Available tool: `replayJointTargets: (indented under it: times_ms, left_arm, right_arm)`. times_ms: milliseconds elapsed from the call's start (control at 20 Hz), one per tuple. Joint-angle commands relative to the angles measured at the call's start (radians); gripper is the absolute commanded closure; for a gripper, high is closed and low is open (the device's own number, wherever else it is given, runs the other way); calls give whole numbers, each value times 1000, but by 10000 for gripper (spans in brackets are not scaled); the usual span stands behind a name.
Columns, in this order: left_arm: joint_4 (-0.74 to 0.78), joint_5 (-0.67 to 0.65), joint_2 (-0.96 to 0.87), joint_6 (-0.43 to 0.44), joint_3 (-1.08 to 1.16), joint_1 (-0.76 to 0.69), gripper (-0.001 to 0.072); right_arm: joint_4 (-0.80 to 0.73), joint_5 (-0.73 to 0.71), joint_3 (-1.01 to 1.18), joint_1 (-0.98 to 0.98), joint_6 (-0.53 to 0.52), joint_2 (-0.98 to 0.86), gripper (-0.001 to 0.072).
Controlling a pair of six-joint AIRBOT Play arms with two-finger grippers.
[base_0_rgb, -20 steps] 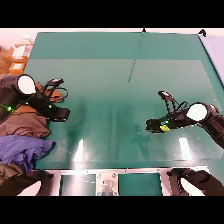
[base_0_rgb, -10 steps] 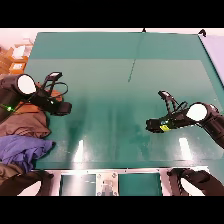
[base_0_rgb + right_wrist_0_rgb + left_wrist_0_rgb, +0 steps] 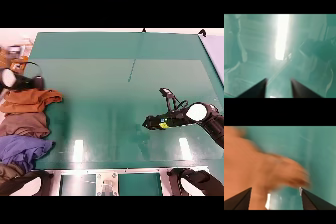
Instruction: Fold the shirts.
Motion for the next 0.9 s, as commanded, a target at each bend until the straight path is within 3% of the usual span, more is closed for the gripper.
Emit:
replayJointTargets:
  times_ms: [0,250,450,500,600,700,850]
  left_arm:
    - [-7,16,-97,-36,78,235,-10]
    - [-100,48,-290,103,83,336,-13]
    - [-110,49,-437,114,83,335,-13]
    - [-123,47,-448,114,83,335,62]
    - [-179,30,-447,120,103,335,686]
    - [-271,-45,-447,193,176,335,680]
    - [-466,-196,-447,276,351,307,681]
  right_arm:
    - [-1,-50,0,0,0,-1,242]
    - [-4,-74,0,0,0,-1,198]
    - [-3,-73,1,0,0,-1,198]
    - [-3,-73,1,0,0,-1,200]
    - [0,-72,3,0,1,-1,221]
    - [0,-69,11,0,1,0,365]
    - [0,-61,35,0,1,0,422]
